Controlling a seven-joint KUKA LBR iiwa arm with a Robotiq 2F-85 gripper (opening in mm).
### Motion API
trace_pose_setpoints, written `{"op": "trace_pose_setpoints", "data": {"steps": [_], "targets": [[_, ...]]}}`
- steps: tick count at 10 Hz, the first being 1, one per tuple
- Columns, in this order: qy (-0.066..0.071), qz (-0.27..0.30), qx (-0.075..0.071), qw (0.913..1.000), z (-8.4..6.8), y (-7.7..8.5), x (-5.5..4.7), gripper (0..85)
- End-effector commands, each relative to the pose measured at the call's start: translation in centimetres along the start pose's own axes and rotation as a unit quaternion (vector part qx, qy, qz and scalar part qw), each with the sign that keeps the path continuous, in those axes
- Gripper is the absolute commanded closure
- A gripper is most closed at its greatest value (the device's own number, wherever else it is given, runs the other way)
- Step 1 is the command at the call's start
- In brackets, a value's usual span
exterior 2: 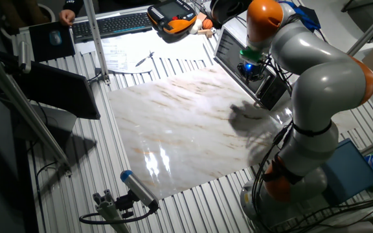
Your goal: Open the microwave door
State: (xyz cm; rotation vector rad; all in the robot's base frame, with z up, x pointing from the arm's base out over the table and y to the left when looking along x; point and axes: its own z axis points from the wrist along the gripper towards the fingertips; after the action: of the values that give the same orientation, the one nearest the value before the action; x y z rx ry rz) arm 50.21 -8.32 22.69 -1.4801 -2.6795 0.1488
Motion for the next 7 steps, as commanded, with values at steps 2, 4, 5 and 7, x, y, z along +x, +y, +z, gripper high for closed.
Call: {"op": "trace_pose_setpoints", "data": {"steps": [2,4,5,7], "targets": [[0.002,0.015,0.009,0.9999,0.0,0.0,0.0,85.0],[0.009,0.006,-0.001,0.9999,0.0,0.0,0.0,85.0],[0.014,0.004,0.009,0.9999,0.0,0.0,0.0,85.0],[-0.001,0.023,0.01,0.9997,0.17,-0.58,-0.3,68.0]]}}
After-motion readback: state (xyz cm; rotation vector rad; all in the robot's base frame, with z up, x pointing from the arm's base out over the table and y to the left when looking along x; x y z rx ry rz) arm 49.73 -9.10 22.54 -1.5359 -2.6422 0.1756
